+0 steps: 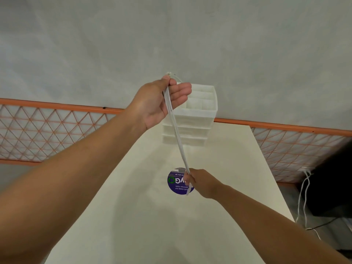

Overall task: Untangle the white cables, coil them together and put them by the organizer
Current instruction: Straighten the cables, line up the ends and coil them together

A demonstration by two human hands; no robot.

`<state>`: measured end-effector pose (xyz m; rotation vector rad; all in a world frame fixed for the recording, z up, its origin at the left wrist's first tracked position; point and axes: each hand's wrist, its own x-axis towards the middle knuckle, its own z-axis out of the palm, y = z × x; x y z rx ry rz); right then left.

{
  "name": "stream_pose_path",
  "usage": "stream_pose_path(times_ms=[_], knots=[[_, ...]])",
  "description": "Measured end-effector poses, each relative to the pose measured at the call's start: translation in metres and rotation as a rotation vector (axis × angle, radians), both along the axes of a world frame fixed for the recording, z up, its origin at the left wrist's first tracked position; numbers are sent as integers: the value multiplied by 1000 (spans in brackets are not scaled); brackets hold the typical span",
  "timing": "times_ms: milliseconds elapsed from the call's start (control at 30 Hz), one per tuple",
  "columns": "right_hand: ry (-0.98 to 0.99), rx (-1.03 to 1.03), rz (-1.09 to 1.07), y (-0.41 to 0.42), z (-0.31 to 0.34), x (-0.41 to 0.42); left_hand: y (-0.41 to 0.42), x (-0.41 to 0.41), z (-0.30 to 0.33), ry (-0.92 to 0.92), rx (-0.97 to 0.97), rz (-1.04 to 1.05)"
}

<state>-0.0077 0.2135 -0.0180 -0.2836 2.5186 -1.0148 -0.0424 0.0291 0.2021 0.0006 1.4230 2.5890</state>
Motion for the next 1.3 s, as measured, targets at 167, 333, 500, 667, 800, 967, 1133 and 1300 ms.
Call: stream_pose_path(times_ms=[167,333,500,667,800,967,1133,1300], knots=[[11,228,-47,21,-10,2,-5,0,-7,-34,34,10],[43,243,-105,27,-3,-2,-5,0,-11,-31,40,-1],[-7,197,-46,29,-10,-1,-2,-1,-9,-16,67,6],[-97,194,49,28,-17,5,3,1,-15,-14,59,15],[-169,143,120,20,-10,4,12,3,-15,31,56,2],[-114,-181,53,-3,47,-12,22,3,-18,44,23,-41],[184,-469,37,-27,136,-27,27,1,-24,61,-17,-22],[381,-511,-16,-41,141,-27,25,-6,-22,116,-55,16]])
